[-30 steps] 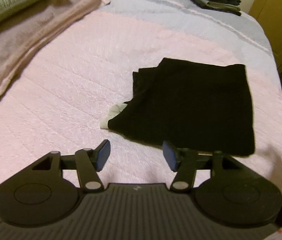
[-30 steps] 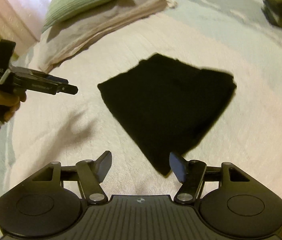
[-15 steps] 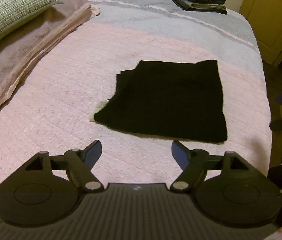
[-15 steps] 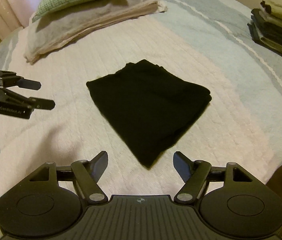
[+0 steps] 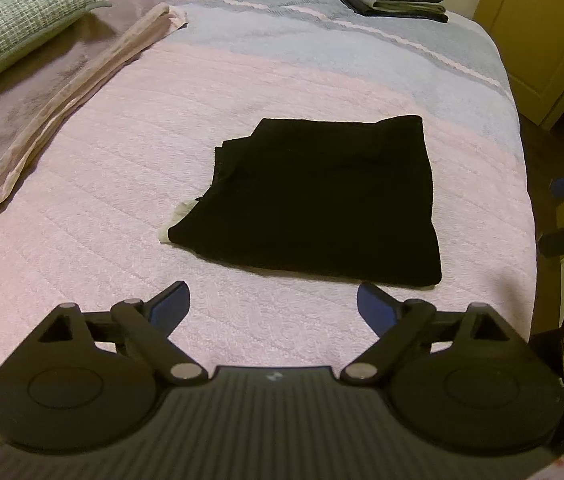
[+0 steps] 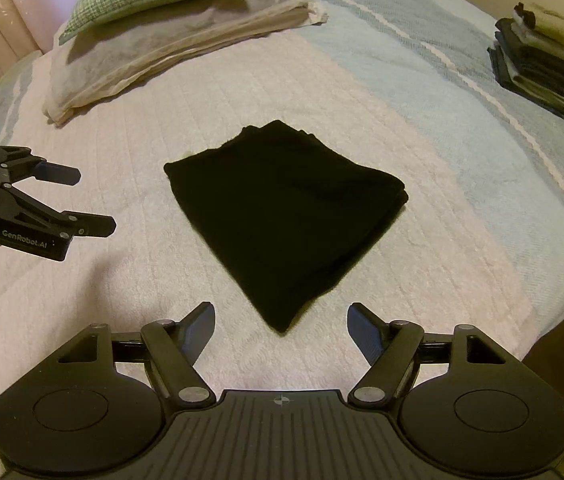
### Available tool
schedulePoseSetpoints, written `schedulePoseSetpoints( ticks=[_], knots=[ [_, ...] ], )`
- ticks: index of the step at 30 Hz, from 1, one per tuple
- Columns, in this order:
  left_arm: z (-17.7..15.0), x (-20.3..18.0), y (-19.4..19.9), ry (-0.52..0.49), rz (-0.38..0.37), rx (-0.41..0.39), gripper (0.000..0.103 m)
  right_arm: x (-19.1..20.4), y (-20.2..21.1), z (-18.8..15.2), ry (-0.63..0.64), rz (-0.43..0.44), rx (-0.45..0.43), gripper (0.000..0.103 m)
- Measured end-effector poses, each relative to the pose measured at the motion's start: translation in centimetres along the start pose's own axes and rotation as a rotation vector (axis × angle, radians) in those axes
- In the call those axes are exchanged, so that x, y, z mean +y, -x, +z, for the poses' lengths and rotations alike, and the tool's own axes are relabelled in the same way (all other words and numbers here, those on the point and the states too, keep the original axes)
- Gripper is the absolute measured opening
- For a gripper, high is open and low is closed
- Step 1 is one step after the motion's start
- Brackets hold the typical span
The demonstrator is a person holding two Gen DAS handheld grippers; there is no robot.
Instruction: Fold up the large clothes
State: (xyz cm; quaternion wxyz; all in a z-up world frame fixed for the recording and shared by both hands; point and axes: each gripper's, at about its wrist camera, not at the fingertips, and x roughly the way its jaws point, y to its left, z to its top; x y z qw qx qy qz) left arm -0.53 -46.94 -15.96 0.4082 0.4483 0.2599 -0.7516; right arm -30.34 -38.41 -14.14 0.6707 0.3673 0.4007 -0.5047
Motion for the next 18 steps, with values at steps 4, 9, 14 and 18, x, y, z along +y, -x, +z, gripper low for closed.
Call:
schedulePoseSetpoints(
  ticks=[4, 9, 14, 18],
  knots=[
    [-0.1, 0.4, -1.1, -0.03, 0.002, 0.015, 0.09, 0.4, -0.8, 0.2, 0.018, 0.001, 0.004, 0.071],
    [-0.8, 0.6, -3.2, -0.161, 0.024, 0.011, 0.091, 3.0, -3.2, -0.2, 0.21, -0.052, -0.001, 0.071],
    [-2.4, 0.3, -5.9, -0.434, 0.059, -0.061, 0.094, 6.9, -8.6, -2.2, 0.515, -0.133, -0.023, 0.071],
    [-4.8, -0.4, -9.1, -0.742, 0.076, -0.156, 0.095, 9.2, -14.1, -4.8, 0.757, -0.199, -0.05, 0.071]
  ],
)
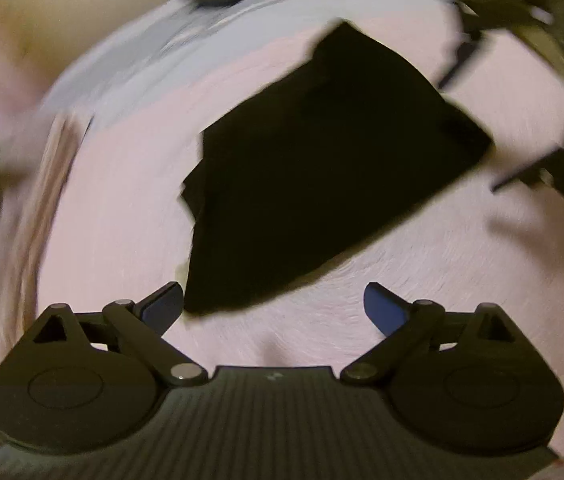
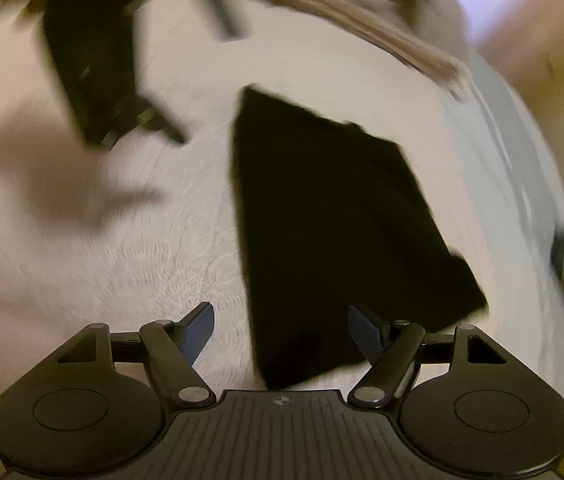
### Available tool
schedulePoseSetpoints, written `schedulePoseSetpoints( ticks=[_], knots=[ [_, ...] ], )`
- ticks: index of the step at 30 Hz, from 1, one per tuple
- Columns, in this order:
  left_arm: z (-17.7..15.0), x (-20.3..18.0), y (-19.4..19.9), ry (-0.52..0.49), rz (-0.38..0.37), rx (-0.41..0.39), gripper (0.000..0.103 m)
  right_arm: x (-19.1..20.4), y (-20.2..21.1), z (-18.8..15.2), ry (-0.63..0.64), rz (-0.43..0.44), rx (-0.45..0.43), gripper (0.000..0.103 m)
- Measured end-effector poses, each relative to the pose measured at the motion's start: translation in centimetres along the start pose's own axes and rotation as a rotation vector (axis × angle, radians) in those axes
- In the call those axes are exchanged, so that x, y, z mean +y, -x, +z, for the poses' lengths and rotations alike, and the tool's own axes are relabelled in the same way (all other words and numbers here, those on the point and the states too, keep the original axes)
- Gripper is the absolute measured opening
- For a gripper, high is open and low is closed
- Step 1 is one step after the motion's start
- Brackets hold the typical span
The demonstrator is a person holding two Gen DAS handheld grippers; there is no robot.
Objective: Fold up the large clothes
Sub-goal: 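Grasp the folded sweater with both grippers and lift it off the blanket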
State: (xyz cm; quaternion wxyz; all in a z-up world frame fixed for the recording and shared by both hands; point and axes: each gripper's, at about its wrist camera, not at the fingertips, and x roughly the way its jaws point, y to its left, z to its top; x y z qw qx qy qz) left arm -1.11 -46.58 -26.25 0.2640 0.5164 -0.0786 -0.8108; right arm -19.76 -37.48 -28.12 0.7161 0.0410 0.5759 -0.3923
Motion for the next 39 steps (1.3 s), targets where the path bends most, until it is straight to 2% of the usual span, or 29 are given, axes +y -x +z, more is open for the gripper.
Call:
schedulePoseSetpoints(
  ticks=[2, 5, 8, 11, 12, 13, 14, 15, 16, 17, 19, 21, 26, 30, 35, 39],
  knots=[
    [-0.9, -1.2, -1.8, -0.149, 0.033, -0.044, 0.095, 2.2, -2.4, -0.5, 0.135, -0.068, -0.014, 0.071],
    [-1.8, -1.9, -4.7, -0.267, 0.047, -0.067, 0.095, 3.0, -5.5, -1.8, 0.223, -0.138, 0.0, 0.071],
    [-2.4, -2.3, -6.9, -0.373, 0.075, -0.099, 0.094, 2.6, -7.2, -3.1, 0.284, -0.219, -0.032, 0.071],
    [-2.8, -2.6, -8.4, -0.494, 0.118, -0.137, 0.092, 1.3, -7.4, -4.0, 0.303, -0.227, -0.051, 0.071],
    [-2.8, -2.7, -8.8, -0.539, 0.133, -0.144, 0.089, 0.9, -7.2, -4.1, 0.296, -0.216, -0.058, 0.062],
    [-2.7, -2.7, -9.2, -0.571, 0.139, -0.146, 0.076, 0.4, -6.8, -4.2, 0.29, -0.193, -0.061, 0.044],
    [-2.4, -2.6, -9.4, -0.594, 0.151, -0.145, 0.064, 0.2, -6.3, -4.1, 0.287, -0.181, -0.062, 0.038],
    [-2.1, -2.6, -9.4, -0.617, 0.152, -0.139, 0.058, 0.3, -5.7, -4.1, 0.284, -0.177, -0.067, 0.028],
    [-1.7, -2.6, -9.2, -0.632, 0.136, -0.135, 0.043, -0.4, -4.8, -3.9, 0.267, -0.165, -0.075, 0.024],
    [-1.3, -2.5, -8.8, -0.642, 0.119, -0.13, 0.034, -1.2, -4.0, -3.6, 0.235, -0.147, -0.078, 0.021],
    [0.1, -1.8, -7.4, -0.625, 0.085, -0.12, 0.03, -3.2, -1.9, -3.1, 0.18, -0.105, -0.081, 0.02],
    [1.9, -0.6, -5.5, -0.567, 0.028, -0.102, 0.028, -5.6, 0.0, -2.2, 0.153, -0.064, -0.073, 0.02],
    [8.9, 3.1, -0.7, -0.378, -0.184, 0.001, 0.026, -13.2, 5.8, -0.7, 0.11, 0.146, -0.042, 0.02],
    [14.7, 5.6, 1.6, -0.292, -0.294, 0.051, 0.025, -19.1, 9.6, -0.6, 0.09, 0.29, -0.017, 0.019],
    [23.9, 8.8, 2.6, -0.243, -0.346, 0.061, 0.025, -27.8, 13.4, -2.0, 0.082, 0.384, -0.022, 0.019],
    [33.9, 12.8, 1.3, -0.205, -0.313, 0.037, 0.024, -37.5, 15.2, -4.1, 0.07, 0.397, -0.063, 0.019]
  ],
)
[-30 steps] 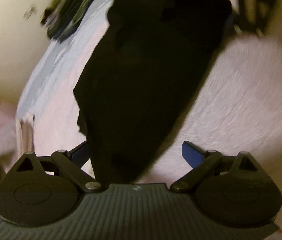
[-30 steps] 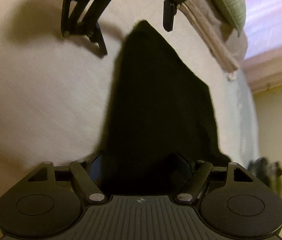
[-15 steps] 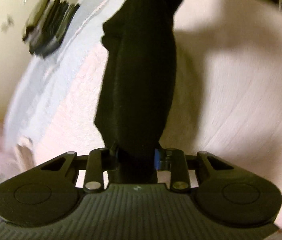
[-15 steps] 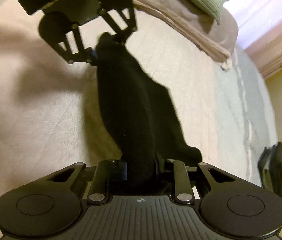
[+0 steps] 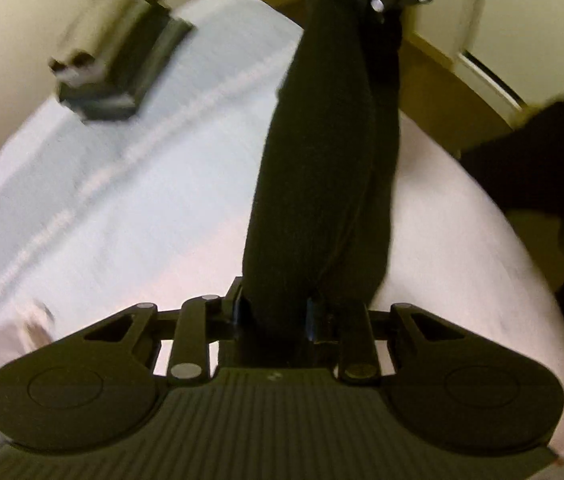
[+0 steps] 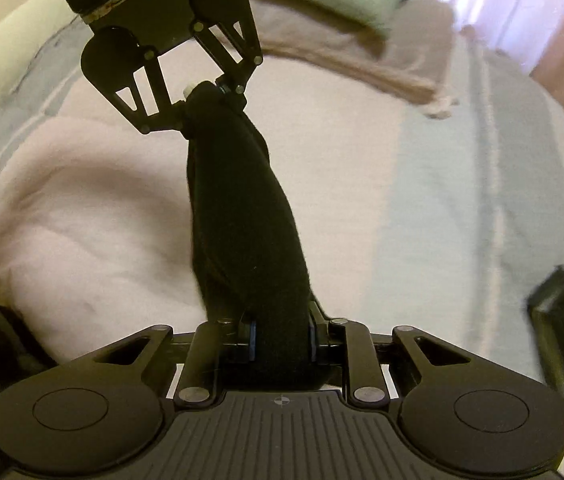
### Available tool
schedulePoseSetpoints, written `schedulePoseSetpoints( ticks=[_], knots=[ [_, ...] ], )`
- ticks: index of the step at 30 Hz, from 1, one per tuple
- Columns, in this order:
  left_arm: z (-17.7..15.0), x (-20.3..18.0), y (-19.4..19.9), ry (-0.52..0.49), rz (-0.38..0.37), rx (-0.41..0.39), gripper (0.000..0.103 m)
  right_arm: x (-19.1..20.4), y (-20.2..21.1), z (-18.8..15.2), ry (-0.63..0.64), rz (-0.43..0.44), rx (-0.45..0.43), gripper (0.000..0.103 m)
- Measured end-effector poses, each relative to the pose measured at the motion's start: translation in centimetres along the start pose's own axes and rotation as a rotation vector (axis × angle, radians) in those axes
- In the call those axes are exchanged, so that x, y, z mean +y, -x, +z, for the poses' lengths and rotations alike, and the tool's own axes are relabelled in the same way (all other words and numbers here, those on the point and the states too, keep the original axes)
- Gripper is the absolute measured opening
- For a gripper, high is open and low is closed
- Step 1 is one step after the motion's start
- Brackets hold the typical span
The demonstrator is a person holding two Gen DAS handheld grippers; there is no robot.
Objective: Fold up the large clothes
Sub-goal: 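Grasp the folded sweater with both grippers and lift it off the blanket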
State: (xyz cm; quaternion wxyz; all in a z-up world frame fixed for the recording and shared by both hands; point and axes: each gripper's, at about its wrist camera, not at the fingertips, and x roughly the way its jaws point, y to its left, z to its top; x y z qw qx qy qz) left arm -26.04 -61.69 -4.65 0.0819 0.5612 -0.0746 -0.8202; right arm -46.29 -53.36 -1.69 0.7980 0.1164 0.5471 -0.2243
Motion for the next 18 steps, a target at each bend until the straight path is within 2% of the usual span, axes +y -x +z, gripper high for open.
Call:
schedulePoseSetpoints(
  ticks=[3, 5, 7, 10, 13, 16, 18],
  knots=[
    [7.9, 5.6, -0.8, 0.027, 0.073, -0.024, 0.024, -8.0, 4.0, -2.5, 0.048, -0.039, -0.044, 0.019],
    [13.8, 10.2, -1.5, 0.081, 0.128, -0.055, 0.023, -14.8, 6.7, -3.9, 0.087, -0.069, -0.067, 0.019],
    [18.9, 14.6, -2.0, 0.093, 0.173, -0.085, 0.023, -21.3, 9.4, -4.8, 0.118, -0.115, -0.085, 0.019],
    [27.4, 22.6, -2.3, 0.111, 0.286, -0.144, 0.023, -31.0, 14.2, -5.2, 0.17, -0.255, -0.132, 0.019],
    [33.9, 29.2, -2.6, 0.115, 0.439, -0.207, 0.023, -39.6, 18.3, -5.3, 0.201, -0.426, -0.199, 0.019],
    [39.2, 33.4, -5.6, 0.077, 0.602, -0.237, 0.022, -45.0, 18.9, -6.6, 0.28, -0.608, -0.245, 0.019],
    [41.4, 34.4, -9.9, 0.057, 0.666, -0.244, 0.022, -47.1, 17.2, -8.4, 0.315, -0.698, -0.259, 0.019]
  ],
)
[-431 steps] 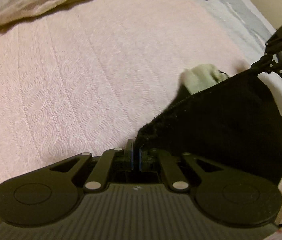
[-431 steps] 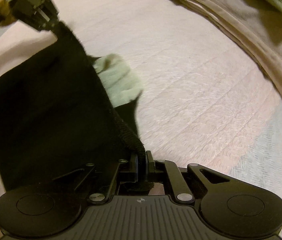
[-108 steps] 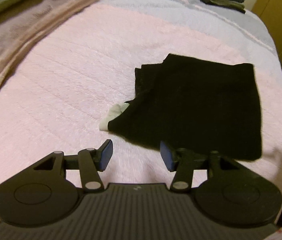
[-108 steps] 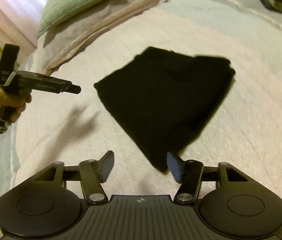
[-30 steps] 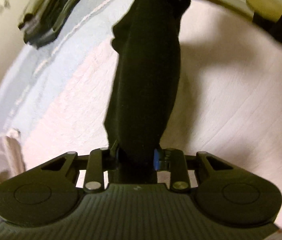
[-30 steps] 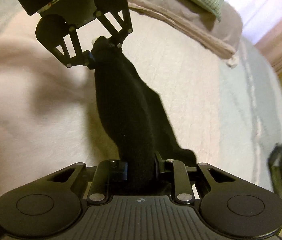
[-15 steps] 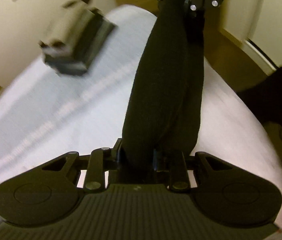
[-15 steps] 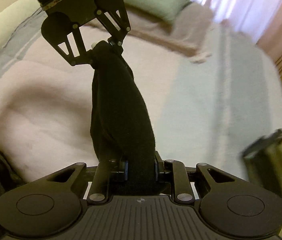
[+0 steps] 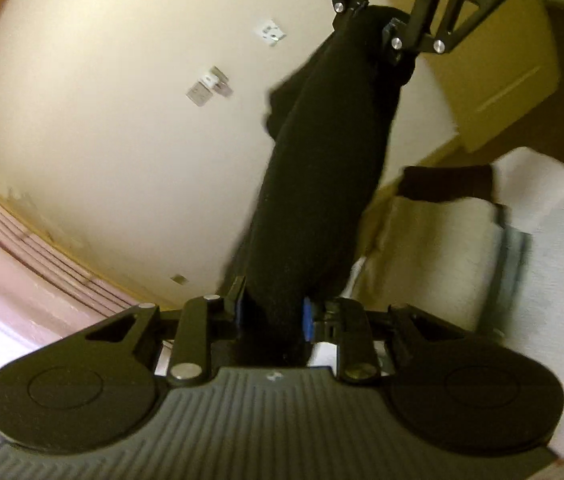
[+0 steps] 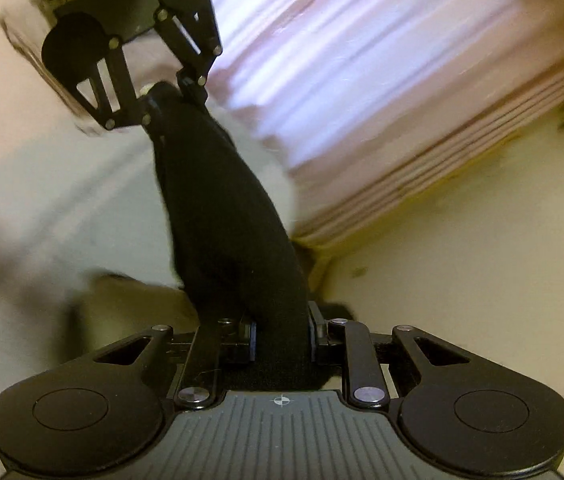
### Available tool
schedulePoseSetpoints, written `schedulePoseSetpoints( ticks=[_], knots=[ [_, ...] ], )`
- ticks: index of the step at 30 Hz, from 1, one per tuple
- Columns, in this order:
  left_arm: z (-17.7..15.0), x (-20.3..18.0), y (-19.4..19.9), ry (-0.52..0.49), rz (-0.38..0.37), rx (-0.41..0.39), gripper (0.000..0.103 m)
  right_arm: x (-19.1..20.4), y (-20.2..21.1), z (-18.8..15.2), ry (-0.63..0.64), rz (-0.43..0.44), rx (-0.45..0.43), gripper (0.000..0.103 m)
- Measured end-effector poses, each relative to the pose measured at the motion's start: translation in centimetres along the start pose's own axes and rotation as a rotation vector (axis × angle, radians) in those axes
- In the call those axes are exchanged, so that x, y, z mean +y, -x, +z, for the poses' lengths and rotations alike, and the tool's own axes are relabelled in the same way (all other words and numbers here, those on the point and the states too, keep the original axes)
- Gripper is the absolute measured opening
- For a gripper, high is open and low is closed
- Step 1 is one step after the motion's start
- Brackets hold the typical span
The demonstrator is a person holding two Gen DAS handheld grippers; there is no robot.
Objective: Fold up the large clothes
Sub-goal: 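Lower the sweater onto the clothes stack and open both grippers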
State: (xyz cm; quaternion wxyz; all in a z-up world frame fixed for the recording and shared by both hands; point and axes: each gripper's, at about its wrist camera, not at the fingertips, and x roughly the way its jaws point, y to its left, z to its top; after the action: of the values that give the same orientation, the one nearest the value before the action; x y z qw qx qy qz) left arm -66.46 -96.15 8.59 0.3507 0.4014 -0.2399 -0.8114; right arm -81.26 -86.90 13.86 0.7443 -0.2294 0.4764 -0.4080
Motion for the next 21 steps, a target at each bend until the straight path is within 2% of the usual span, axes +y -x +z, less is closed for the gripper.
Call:
schedulePoseSetpoints(
  ticks=[2, 4, 6, 7, 8, 9, 10, 12, 14, 19, 21],
  knots=[
    [-0.5, -3.8, -4.7, -0.025, 0.031, -0.005, 0.023, 2.3, -2.6, -3.9, 0.058, -0.08, -0.004, 0.019],
    [-2.3, -9.5, -9.2, -0.09, 0.048, 0.02, 0.024, 6.4, -5.4, -8.4, 0.093, -0.108, -0.006, 0.02],
    [-4.5, -14.3, -13.3, -0.096, 0.011, 0.091, 0.027, 10.1, -8.9, -12.7, 0.085, -0.057, 0.014, 0.02],
    [-5.9, -16.6, -15.0, -0.09, -0.026, 0.145, 0.027, 12.3, -10.7, -14.5, 0.06, 0.003, 0.056, 0.02],
    [-6.8, -18.3, -15.8, -0.1, -0.003, 0.168, 0.024, 13.9, -11.6, -15.9, 0.046, 0.015, 0.078, 0.02],
    [-7.4, -19.2, -15.8, -0.105, 0.027, 0.157, 0.021, 14.5, -12.1, -16.5, 0.025, 0.002, 0.076, 0.021],
    [-7.7, -19.6, -15.4, -0.095, 0.058, 0.142, 0.021, 14.9, -11.7, -16.9, -0.023, -0.026, 0.056, 0.024],
    [-7.7, -19.3, -14.7, -0.059, 0.071, 0.144, 0.025, 14.4, -11.0, -16.7, -0.091, -0.05, 0.025, 0.03],
    [-7.6, -18.3, -14.3, 0.012, 0.049, 0.171, 0.029, 13.5, -10.4, -16.2, -0.134, -0.028, 0.042, 0.034],
    [-7.2, -16.9, -14.0, 0.143, 0.02, 0.24, 0.03, 11.8, -9.4, -15.0, -0.225, -0.029, 0.09, 0.043],
    [-7.9, -16.5, -12.0, 0.184, 0.027, 0.258, 0.03, 11.7, -8.6, -13.9, -0.261, -0.039, 0.108, 0.045]
  ],
)
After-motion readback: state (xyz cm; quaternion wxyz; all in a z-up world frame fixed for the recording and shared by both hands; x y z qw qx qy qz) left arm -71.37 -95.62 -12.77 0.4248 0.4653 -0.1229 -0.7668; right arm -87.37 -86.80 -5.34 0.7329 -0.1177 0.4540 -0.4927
